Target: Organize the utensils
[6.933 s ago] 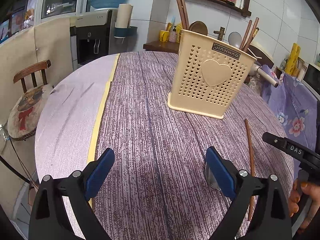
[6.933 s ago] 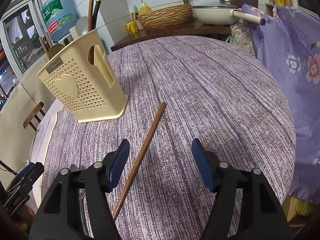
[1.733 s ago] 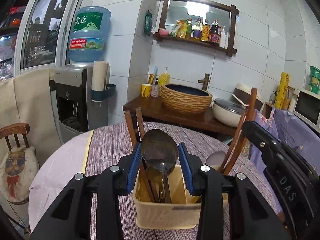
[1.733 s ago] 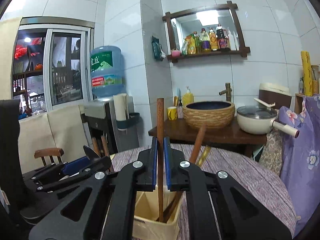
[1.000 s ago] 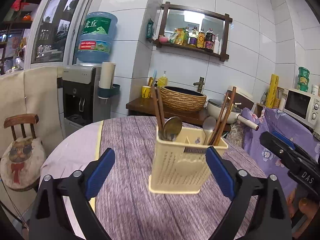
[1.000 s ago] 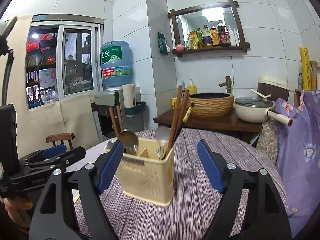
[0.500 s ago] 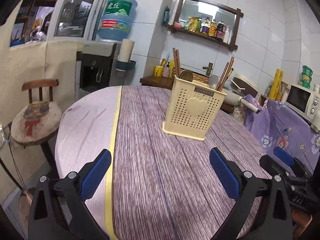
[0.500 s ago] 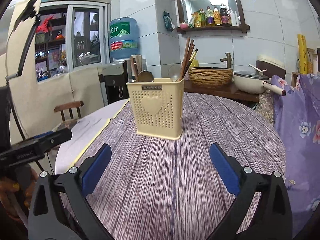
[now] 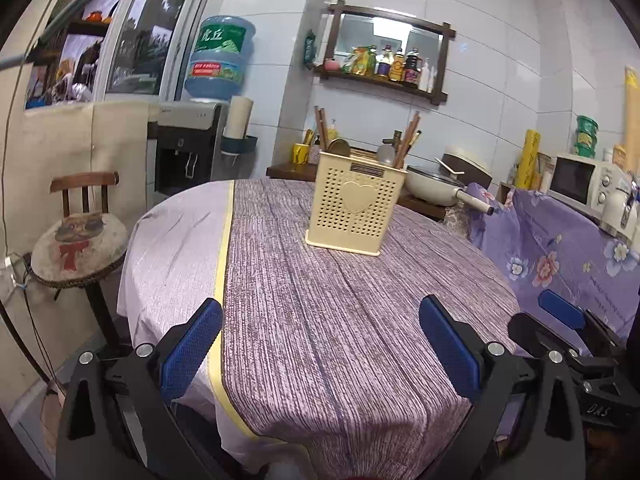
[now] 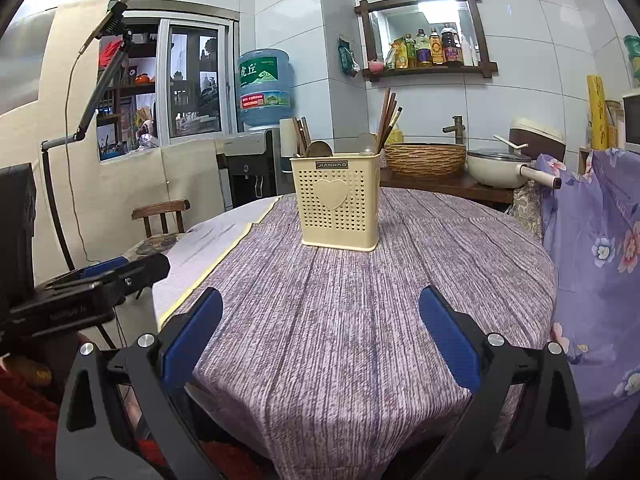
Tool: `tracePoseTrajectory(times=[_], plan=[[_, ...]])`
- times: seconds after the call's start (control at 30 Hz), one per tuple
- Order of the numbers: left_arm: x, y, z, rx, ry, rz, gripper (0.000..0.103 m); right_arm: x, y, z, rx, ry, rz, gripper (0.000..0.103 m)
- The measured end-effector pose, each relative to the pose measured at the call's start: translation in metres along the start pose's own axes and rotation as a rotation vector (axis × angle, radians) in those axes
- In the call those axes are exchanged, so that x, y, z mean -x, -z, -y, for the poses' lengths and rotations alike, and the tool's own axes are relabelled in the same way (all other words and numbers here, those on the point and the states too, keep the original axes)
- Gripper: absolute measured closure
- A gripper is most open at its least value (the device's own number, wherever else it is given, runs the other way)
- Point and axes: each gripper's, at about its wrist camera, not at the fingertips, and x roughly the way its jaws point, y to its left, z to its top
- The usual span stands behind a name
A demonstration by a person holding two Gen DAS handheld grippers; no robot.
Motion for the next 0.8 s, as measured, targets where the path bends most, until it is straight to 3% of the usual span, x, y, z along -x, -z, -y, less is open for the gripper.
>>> tracePoseTrajectory(times=[0.13,0.33,0.8], plan=[[0.009,0.004,0.008,-0.056,0.011,0.019,0.005,0.012,0.004,-0.004,-0.002,-0.009,0.014,0.006],[0.017,0.003,0.002,-0.027,0.004,0.054,0.005,0.019,0.0,-0.011,0.021,-0.017,0.031,0.006],[0.02,0.005,0.004,-0.028,0.005,0.054,0.005,0.018,-0.002,-0.008,0.017,-0.024,0.023,0.006]])
